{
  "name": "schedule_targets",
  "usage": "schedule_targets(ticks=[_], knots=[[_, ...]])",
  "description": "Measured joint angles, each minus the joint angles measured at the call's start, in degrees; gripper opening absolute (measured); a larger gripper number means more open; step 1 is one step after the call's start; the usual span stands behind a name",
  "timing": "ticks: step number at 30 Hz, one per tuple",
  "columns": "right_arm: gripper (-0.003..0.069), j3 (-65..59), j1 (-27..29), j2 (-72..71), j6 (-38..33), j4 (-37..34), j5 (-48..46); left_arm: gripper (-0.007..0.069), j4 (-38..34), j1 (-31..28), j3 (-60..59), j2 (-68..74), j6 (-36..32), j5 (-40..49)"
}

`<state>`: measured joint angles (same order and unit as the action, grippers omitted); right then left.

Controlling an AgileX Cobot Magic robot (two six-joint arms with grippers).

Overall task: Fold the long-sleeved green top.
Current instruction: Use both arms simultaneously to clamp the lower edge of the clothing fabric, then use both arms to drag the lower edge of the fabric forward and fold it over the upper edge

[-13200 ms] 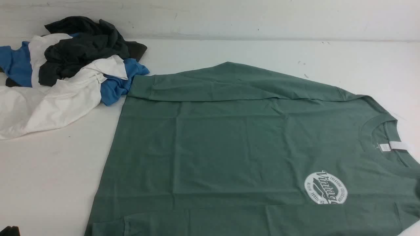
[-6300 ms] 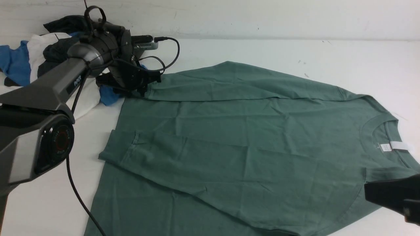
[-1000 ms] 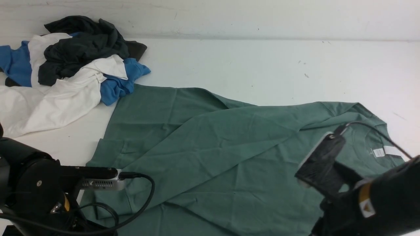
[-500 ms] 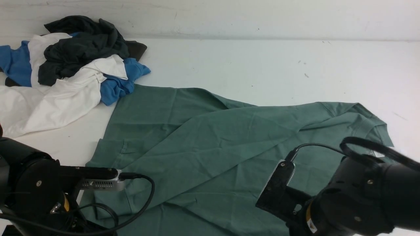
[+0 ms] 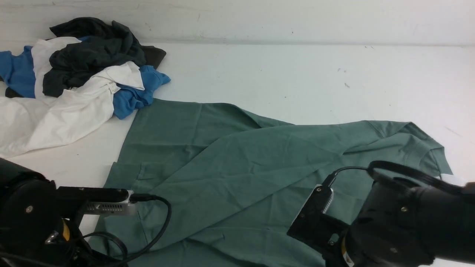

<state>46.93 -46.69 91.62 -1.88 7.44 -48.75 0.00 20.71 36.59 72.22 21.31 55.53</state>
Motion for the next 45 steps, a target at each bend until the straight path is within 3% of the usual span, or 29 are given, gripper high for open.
schedule_targets(ticks=[8, 14, 21, 26, 36, 42, 45], knots=[[0.0022, 4.0, -0.1, -12.2, 0.0, -1.0, -9.4, 0.0019, 3.2, -1.0, 13.6, -9.3, 0.8, 8.4], [0.0022, 14.8, 6.8, -11.0, -3.5, 1.2, -12.8, 0.0019, 4.6, -5.1, 28.3, -1.0, 0.8, 9.4], [0.0022, 29.0, 17.4, 0.1, -13.3, -3.4, -10.9, 0.0019, 4.2, -9.9, 45.9, 16.8, -0.4, 9.4], [0.0022, 39.1, 20.7, 10.5, -15.9, -4.9, -10.8, 0.0019, 4.7, -11.6, 58.6, 30.0, -1.8, 9.3], [0.0020, 54.8, 23.1, 26.5, -16.3, -4.0, -8.2, 0.0019, 6.3, -13.6, 81.3, 52.1, -2.5, 12.1], [0.0032, 56.7, 23.2, 30.8, -16.3, -3.9, -3.6, 0.0020, 7.1, -14.3, 85.7, 56.9, -2.5, 12.1], [0.0087, 56.8, 23.2, 32.5, -15.5, -3.3, -0.8, 0.0052, 7.4, -14.5, 85.9, 58.2, -2.5, 11.9]])
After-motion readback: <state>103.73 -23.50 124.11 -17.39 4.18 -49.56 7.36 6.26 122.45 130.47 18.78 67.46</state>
